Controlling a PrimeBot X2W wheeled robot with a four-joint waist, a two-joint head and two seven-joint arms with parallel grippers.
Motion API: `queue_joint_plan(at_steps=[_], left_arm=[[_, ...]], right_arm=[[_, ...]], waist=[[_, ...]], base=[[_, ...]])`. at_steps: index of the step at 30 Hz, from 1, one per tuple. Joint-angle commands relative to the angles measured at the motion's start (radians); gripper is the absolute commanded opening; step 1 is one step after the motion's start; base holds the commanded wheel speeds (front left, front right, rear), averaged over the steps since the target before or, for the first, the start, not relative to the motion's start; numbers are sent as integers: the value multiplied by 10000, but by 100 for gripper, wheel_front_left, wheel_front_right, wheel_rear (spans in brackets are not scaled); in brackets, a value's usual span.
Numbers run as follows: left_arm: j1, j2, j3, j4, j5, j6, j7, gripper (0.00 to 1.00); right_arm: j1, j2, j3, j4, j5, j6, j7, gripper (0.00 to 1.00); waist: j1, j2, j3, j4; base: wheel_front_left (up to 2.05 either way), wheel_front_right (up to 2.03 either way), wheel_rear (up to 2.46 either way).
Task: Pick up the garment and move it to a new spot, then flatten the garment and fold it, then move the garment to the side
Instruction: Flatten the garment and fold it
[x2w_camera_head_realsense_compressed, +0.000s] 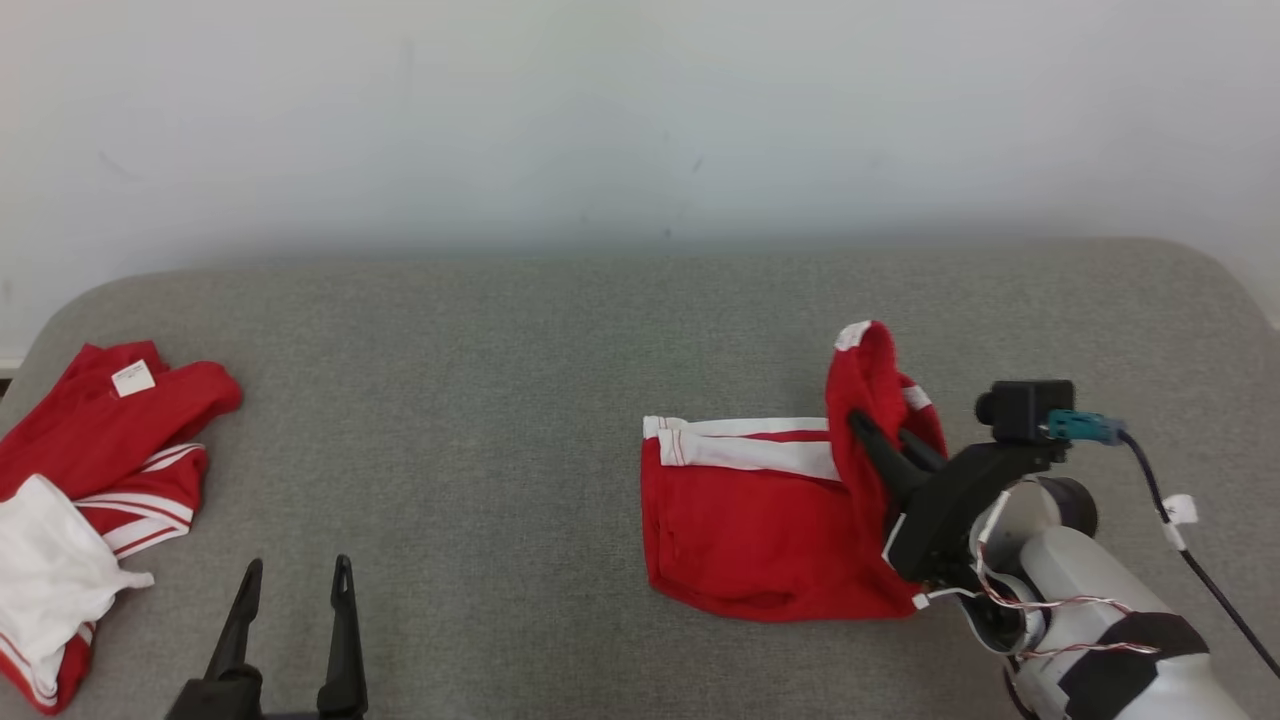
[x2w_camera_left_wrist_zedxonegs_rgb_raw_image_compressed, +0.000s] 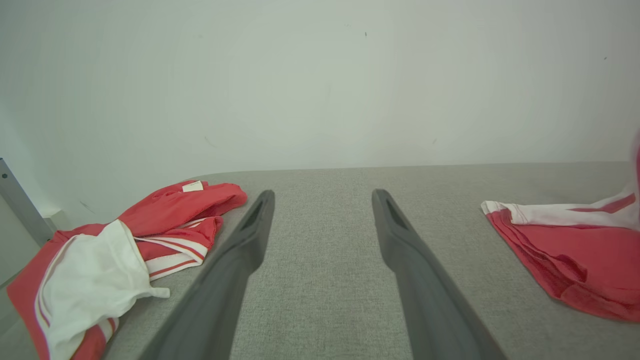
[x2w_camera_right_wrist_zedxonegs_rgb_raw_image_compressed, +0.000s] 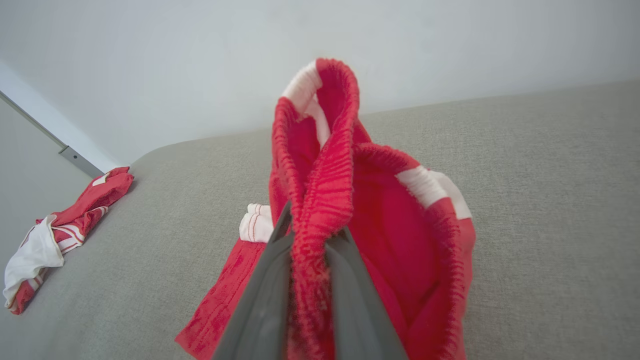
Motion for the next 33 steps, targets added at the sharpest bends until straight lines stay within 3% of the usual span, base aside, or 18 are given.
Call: queue_joint_plan(at_steps=[1, 8, 18, 19, 20, 21, 26, 33], left_arm=[[-226, -45, -74, 39, -19, -65, -32, 100], [-651, -122, -459, 237, 22, -178, -32, 100], [-996, -171, -834, 477, -90, -214, -32, 100], [-1009, -173, -819, 505, -108, -214, -32, 100], [-1022, -176, -787, 516, -118, -211, -32, 100], [-1020, -175, -741, 529, -131, -205, -32, 100], [-783, -133, -451, 619, -37, -185, -32, 100], [-400, -38, -53, 460, 81, -97, -32, 100]], right_arm=[[-235, 258, 149, 55, 28, 11, 190, 0], [-830, 1236, 273, 1297, -98, 11, 426, 0], [-1307, 2085, 309, 3259, -372, 11, 214, 0], [-1362, 2127, 350, 3335, -378, 11, 140, 19], [-1388, 2150, 428, 3355, -407, 11, 60, 78], [-1398, 2159, 469, 3347, -367, 11, -51, 100], [-1286, 1840, 866, 2917, -340, 11, -724, 100], [-871, 845, 980, 1769, -448, 11, -2410, 100]], waist=[[0, 0, 177, 233], [0, 0, 398, 886], [0, 0, 556, 1409], [0, 0, 555, 1407], [0, 0, 546, 1389], [0, 0, 520, 1353], [0, 0, 241, 1043], [0, 0, -70, 467]], base=[[0, 0, 0], [0, 0, 0], [0, 0, 0], [0, 0, 0], [0, 0, 0], [0, 0, 0], [0, 0, 0], [0, 0, 0]])
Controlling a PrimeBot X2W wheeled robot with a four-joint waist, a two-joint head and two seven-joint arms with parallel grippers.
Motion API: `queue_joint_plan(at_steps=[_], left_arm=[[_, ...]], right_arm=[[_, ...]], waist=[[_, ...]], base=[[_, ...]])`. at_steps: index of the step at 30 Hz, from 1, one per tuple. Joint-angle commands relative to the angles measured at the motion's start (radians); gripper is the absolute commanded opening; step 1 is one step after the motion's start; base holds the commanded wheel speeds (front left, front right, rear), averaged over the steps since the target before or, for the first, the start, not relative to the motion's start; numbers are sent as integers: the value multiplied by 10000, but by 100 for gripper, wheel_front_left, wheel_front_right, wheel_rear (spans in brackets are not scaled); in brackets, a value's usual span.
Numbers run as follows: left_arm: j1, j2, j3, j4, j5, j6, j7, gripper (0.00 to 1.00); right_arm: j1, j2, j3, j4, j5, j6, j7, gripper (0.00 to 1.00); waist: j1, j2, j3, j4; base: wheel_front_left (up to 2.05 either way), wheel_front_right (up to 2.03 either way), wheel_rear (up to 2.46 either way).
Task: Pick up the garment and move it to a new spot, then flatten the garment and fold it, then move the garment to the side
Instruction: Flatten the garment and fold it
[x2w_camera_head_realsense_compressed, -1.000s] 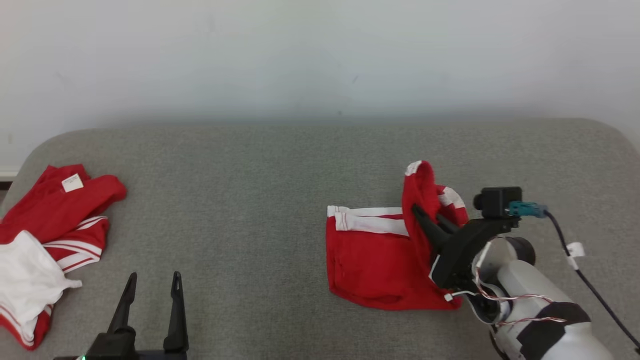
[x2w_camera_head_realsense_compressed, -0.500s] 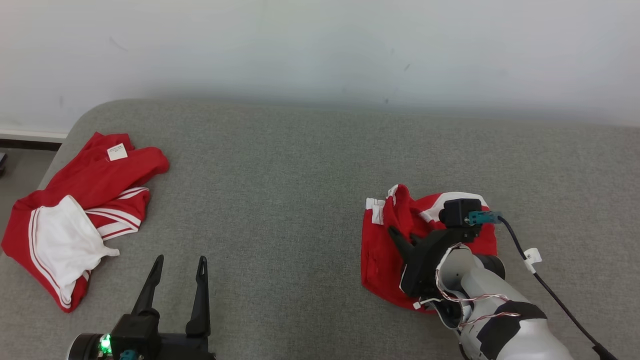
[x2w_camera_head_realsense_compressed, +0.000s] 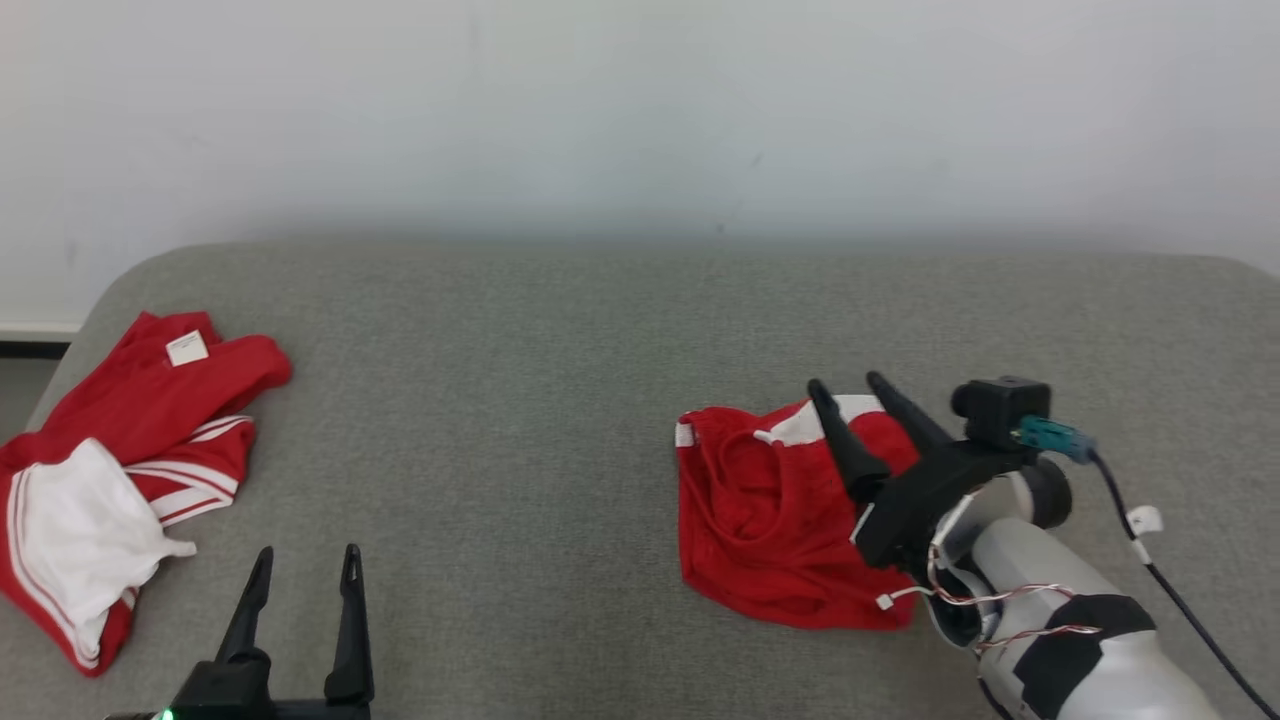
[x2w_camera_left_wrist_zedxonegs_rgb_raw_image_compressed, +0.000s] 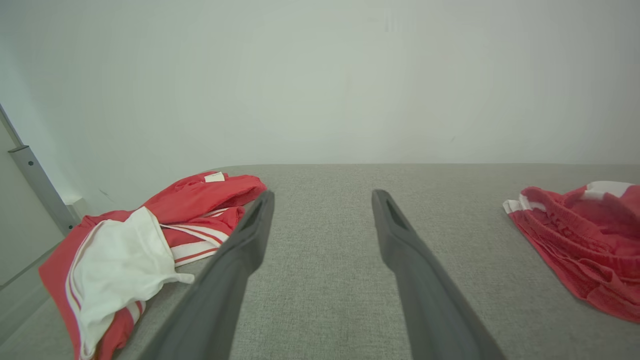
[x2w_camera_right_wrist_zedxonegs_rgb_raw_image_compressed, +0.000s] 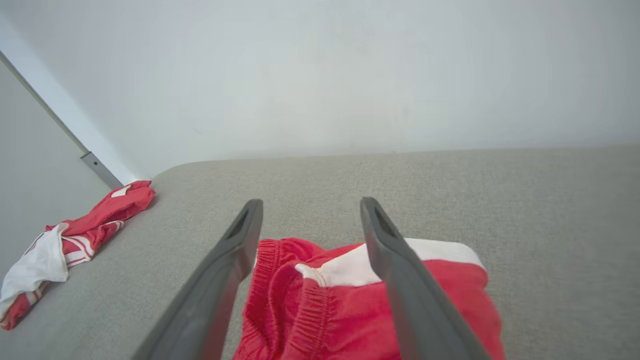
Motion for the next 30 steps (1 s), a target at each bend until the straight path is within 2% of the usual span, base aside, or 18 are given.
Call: queue_joint_plan(at_steps=[1, 6, 11, 20, 30], left_arm=[[174, 64, 106, -83, 37, 56, -32, 100], [328, 102, 328, -200, 102, 86, -32, 100], [495, 124, 591, -303, 109, 158, -32, 100], [690, 105, 895, -422, 141, 262, -32, 100], [876, 208, 860, -425, 202, 130, -32, 100]], right_arm=[[214, -184, -91, -225, -126, 11, -286, 100], [742, -747, -873, -1018, -505, 11, -711, 100], [1757, -846, -2455, -2410, -1153, 11, -730, 100], [4109, -193, -4771, -4859, -3068, 11, -716, 100], [5660, 794, -5951, -6094, -4167, 11, -719, 100]], waist=[[1, 0, -182, -364], [1, 0, -198, -758], [1, 0, -186, -1098], [1, 0, -195, -1421], [1, 0, -368, -1306]], base=[[0, 0, 0], [0, 0, 0], [0, 0, 0], [0, 0, 0], [0, 0, 0]])
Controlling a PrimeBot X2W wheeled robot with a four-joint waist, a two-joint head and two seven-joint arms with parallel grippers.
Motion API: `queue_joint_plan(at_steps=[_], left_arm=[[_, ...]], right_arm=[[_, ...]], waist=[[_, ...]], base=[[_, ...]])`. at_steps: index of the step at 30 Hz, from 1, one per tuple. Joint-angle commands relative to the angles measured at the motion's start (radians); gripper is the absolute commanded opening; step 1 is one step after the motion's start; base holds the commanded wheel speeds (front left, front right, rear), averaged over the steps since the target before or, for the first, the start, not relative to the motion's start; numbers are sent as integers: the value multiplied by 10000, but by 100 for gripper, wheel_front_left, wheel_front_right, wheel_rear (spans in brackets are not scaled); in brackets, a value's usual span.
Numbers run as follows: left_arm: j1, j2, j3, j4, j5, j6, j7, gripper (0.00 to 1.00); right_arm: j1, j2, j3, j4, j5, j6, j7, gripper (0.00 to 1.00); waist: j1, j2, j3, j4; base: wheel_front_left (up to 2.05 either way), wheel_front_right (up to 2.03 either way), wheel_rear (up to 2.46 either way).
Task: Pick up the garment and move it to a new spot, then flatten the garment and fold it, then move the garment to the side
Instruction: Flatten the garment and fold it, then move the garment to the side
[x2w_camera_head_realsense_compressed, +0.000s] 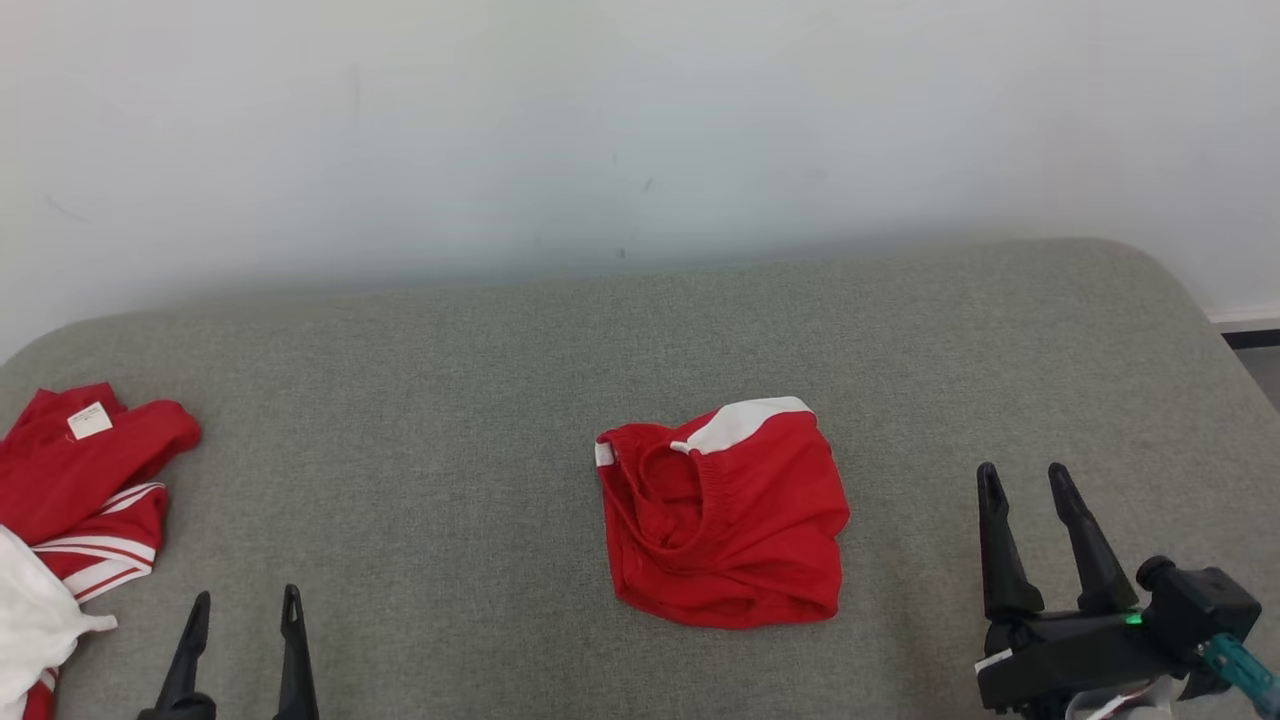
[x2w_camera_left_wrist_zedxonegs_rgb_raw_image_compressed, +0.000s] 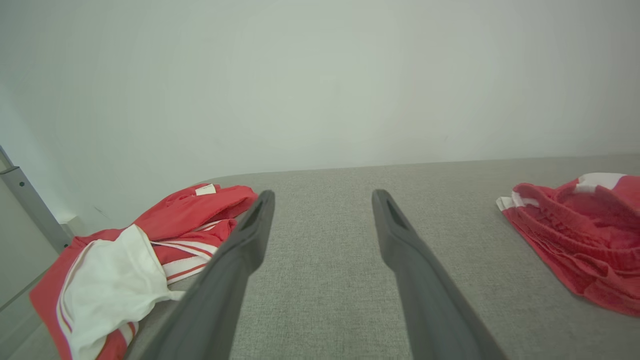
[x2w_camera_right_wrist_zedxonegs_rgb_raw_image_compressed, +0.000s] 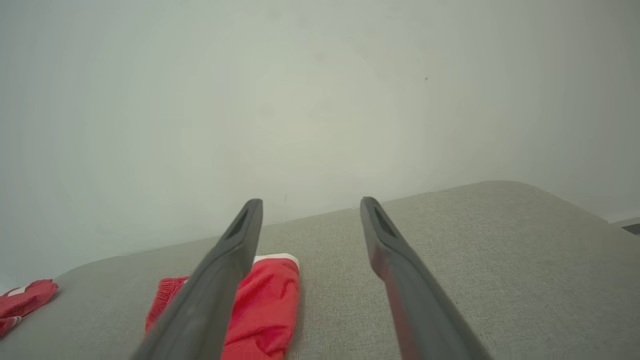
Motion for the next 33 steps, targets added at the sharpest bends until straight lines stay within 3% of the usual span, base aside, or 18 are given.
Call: queue_joint_plan(at_steps=[1, 16, 33], left_arm=[[121, 59, -19, -25, -22, -51, -32, 100], [509, 269, -495, -95, -29, -422, -32, 100], [701, 199, -305, -259, -86, -491, -32, 100]], right_arm=[[126, 95, -12, -98, -98, 11, 0, 100], [1141, 858, -215, -393, -702, 11, -1, 100], [1174, 912, -125, -249, -974, 11, -1, 100]], waist=[[0, 0, -39, 39], [0, 0, -257, 693], [0, 0, -296, 865]], base=[[0, 0, 0], [0, 0, 0], [0, 0, 0]])
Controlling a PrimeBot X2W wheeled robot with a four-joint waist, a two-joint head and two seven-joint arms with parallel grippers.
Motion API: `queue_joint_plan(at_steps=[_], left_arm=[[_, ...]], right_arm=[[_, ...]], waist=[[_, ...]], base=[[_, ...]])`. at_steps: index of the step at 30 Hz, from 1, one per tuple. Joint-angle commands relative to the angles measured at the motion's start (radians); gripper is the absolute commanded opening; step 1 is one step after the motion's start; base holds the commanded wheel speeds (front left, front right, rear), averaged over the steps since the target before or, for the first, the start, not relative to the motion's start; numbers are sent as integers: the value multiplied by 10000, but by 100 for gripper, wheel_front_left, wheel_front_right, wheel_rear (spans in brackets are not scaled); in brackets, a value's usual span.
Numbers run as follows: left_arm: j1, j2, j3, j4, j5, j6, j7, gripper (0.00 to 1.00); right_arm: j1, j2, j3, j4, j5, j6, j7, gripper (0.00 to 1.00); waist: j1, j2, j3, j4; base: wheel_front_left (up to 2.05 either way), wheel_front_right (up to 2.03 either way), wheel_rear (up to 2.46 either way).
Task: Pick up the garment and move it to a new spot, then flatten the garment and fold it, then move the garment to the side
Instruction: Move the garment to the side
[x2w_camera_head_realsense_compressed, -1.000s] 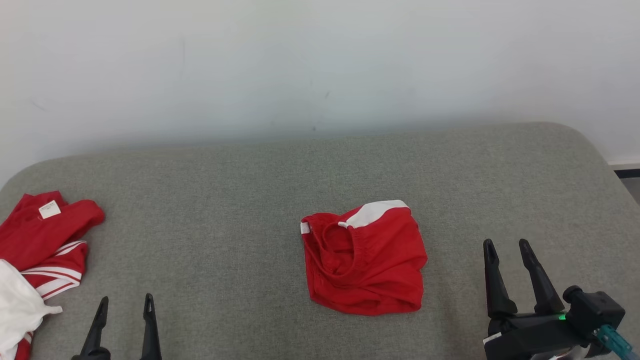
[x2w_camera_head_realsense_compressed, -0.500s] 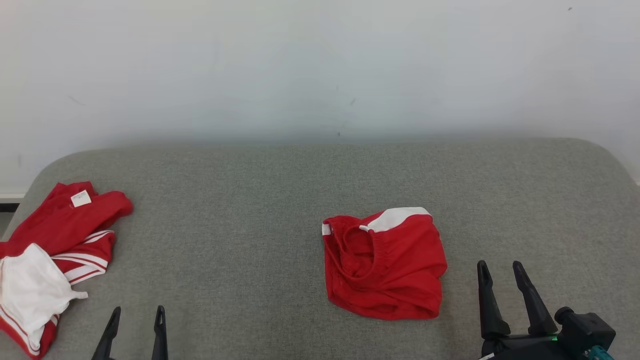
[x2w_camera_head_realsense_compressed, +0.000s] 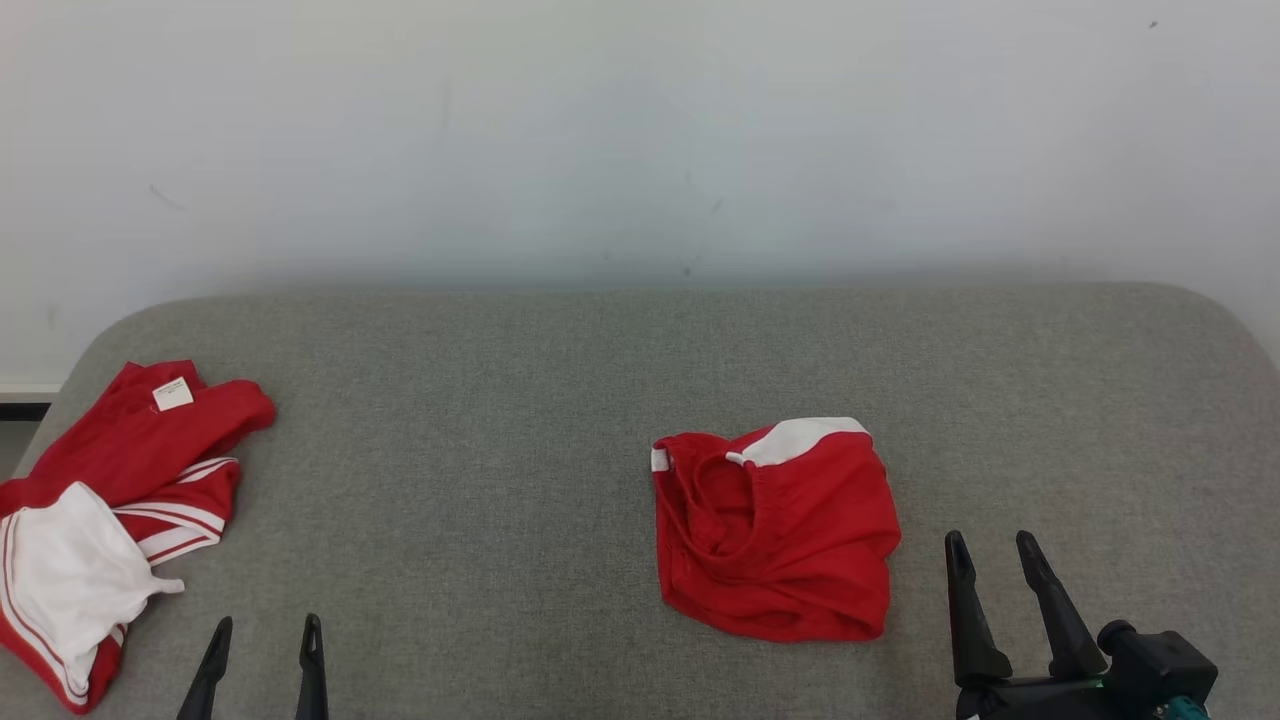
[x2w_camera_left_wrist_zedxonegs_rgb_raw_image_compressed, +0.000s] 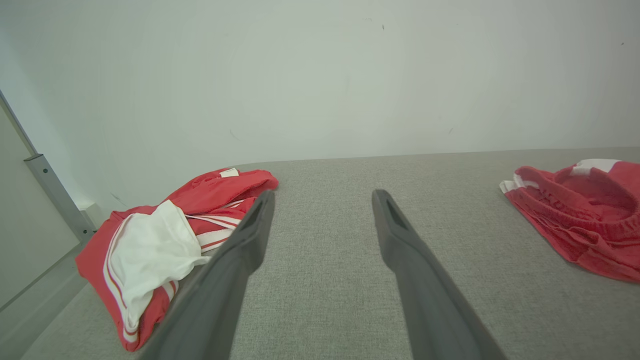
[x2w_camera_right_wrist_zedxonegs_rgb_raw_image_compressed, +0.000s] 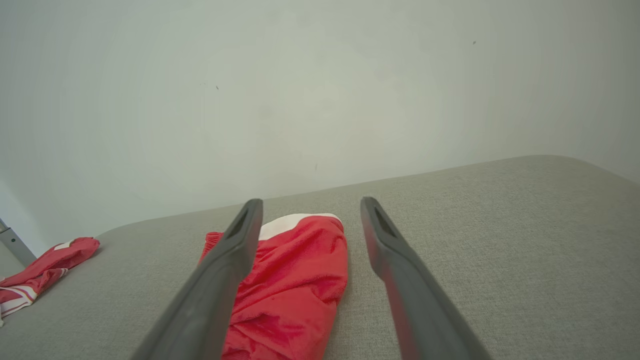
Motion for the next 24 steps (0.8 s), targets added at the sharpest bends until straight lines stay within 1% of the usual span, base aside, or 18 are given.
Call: queue_joint_plan(at_steps=[1, 11, 24], left_arm=[[145, -23, 15, -52, 42, -61, -32, 100], [108, -69, 127, -64, 86, 12, -32, 100], [118, -121, 144, -79, 157, 33, -32, 100]], right_arm=[[49, 7, 19, 15, -54, 11, -1, 100], [112, 31, -28, 75, -122, 11, -1, 100], [265, 111, -199, 28, -624, 11, -1, 100]], waist=[[0, 0, 8, -12], [0, 0, 25, -82], [0, 0, 4, -152]], base=[[0, 0, 0], [0, 0, 0], [0, 0, 0]])
